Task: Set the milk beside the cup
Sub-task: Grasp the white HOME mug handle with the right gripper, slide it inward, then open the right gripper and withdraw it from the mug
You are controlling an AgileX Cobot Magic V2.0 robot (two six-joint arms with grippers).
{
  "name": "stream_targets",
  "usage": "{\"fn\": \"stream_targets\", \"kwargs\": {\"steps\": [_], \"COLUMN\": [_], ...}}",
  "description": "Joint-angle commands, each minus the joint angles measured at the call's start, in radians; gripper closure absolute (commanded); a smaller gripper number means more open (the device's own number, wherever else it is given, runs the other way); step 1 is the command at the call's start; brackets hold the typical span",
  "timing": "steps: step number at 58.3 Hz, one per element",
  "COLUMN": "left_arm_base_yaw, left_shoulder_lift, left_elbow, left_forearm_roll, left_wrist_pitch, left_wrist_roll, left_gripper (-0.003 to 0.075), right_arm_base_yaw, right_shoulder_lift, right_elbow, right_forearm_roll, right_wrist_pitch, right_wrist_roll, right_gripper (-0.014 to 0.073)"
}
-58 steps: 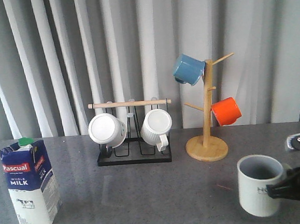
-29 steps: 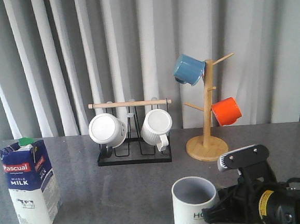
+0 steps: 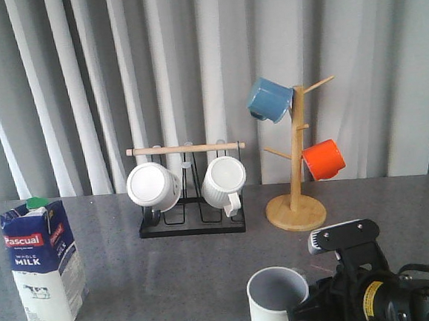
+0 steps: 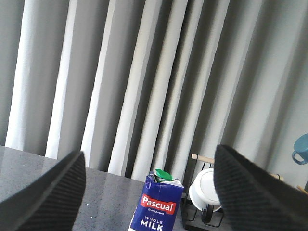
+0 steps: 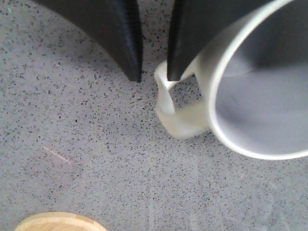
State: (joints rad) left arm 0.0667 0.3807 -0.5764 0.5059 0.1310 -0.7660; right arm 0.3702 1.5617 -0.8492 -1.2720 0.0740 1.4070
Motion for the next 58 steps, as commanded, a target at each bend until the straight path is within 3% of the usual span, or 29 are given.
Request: {"fn": "stream_targets", "kwargs": {"steps": [1,11,27,35,45,52,58], "left_arm_base_yaw": [0.0,0.0,0.0,0.0,0.0,0.0,0.0], "left_shoulder_lift": [0.016,0.016,0.016,0.016,0.016,0.016,0.016], "left_elbow": [-0.032,-0.032,-0.032,-0.032,-0.032,-0.032,-0.032], "left_forearm_roll": [0.002,0.002,0.003,0.003,0.003,0.003,0.003], "left_wrist_pitch": [-0.057,-0.057,-0.051,-0.036,0.01,0.026,0.026], "left_wrist_roll": [-0.004,-0.004,-0.004,-0.004,-0.004,-0.004,-0.004], "left_gripper": [0.0185,0.0185,0.0185,0.0185,0.0185,0.0185,0.0185], "right_arm_base_yaw": [-0.002,-0.002,-0.002,0.005,0.123,0.219,0.277], "right_shoulder_lift": [-0.036,-0.038,-0.155,-0.264,-0.426,-0.517,-0.584], "right_elbow": [-0.031,-0.031,-0.031,-0.031,-0.031,-0.031,-0.007], "right_forearm_roll": [0.005,0.021,0.047,0.128,0.321,0.502,0.62], "right_wrist_pitch": [0.001,0.035,0.087,0.122,0.391,0.591,0.67], "right_wrist_roll": [0.007,0.006,0.001,-0.083,-0.419,-0.723,-0.894], "right_gripper": [0.0328,0.0239,0.0235,0.0235,0.0309,0.0475,0.0609]}}
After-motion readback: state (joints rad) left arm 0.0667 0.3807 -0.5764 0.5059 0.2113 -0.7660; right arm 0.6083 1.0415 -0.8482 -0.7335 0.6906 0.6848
